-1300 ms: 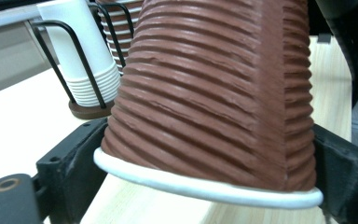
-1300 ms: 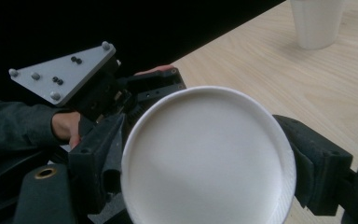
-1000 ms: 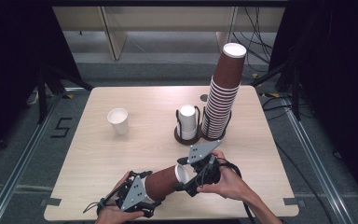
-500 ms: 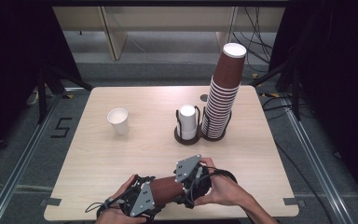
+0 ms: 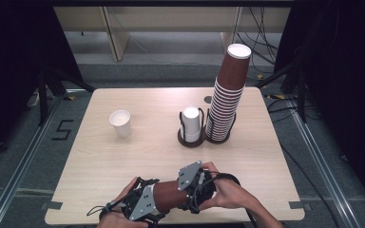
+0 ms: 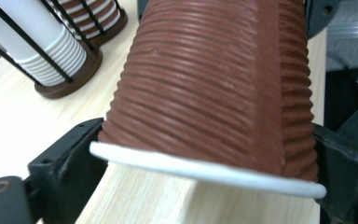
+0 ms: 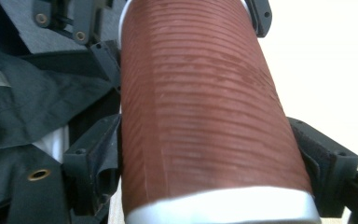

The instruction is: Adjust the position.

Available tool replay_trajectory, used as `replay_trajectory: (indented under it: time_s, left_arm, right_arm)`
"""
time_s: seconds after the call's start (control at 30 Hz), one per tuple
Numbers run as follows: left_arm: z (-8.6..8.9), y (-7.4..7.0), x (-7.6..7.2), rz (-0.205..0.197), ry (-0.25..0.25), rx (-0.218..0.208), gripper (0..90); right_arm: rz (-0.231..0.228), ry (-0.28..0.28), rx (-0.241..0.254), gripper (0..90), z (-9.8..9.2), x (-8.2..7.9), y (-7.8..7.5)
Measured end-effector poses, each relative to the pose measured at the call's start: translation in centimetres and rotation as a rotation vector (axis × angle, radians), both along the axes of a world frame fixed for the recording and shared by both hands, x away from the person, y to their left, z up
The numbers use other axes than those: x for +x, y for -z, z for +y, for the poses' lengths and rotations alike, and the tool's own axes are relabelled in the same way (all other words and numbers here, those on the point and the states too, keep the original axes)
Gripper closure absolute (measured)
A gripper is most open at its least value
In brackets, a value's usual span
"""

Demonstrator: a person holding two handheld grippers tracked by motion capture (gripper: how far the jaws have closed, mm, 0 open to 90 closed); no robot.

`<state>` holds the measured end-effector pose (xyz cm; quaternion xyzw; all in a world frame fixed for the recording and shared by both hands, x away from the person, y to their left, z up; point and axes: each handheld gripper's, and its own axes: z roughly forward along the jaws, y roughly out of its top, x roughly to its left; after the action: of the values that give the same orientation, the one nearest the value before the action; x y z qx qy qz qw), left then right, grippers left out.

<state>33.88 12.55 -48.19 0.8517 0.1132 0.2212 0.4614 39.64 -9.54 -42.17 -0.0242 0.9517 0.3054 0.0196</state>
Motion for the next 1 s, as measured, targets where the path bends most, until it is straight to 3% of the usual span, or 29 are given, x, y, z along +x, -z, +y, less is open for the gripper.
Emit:
replay_trajectory:
  time_s: [0.03, 0.1, 0.13, 0.2, 0.33, 0.4, 0.43, 0.7, 0.97, 1.0]
  left_arm:
    - [0.0, 0.0, 0.0, 0.000, 0.000, 0.000, 5.8]
    - [0.5, 0.0, 0.1, -0.005, 0.014, -0.072, 5.6]
    - [0.6, -0.1, 0.2, -0.003, 0.020, -0.115, 5.6]
    - [0.9, -0.4, 0.2, 0.011, 0.031, -0.242, 4.4]
    - [1.5, -0.7, 0.3, 0.037, 0.041, -0.358, 4.1]
    - [1.7, -0.8, 0.3, 0.041, 0.047, -0.371, 3.8]
    - [1.8, -1.0, 0.3, 0.048, 0.056, -0.405, 4.1]
    - [1.8, -1.0, 0.1, 0.044, 0.057, -0.411, 3.8]
    - [1.6, -1.3, 0.3, 0.044, 0.074, -0.384, 8.3]
    - [1.6, -1.5, 0.2, 0.051, 0.065, -0.342, 8.6]
  right_arm:
    - [-0.003, -0.003, 0.015, 21.6, -0.3, 0.2, 0.0]
    - [0.022, 0.003, 0.058, 21.7, -1.1, 0.6, -0.3]
    - [0.022, 0.003, 0.058, 21.7, -1.1, 0.6, -0.3]
    - [0.059, 0.003, 0.126, 21.7, -1.9, 0.9, -0.6]
    - [0.106, -0.014, 0.197, 21.7, -2.2, 1.1, -0.7]
    - [0.123, -0.020, 0.230, 21.7, -2.4, 1.2, -0.7]
    - [0.134, -0.022, 0.238, 21.7, -2.4, 1.3, -0.8]
    - [0.152, -0.036, 0.272, 21.6, -2.4, 1.3, -0.6]
    - [0.146, -0.037, 0.271, 22.2, -2.6, 1.5, -0.4]
    - [0.139, -0.038, 0.265, 22.0, -2.5, 1.4, -0.4]
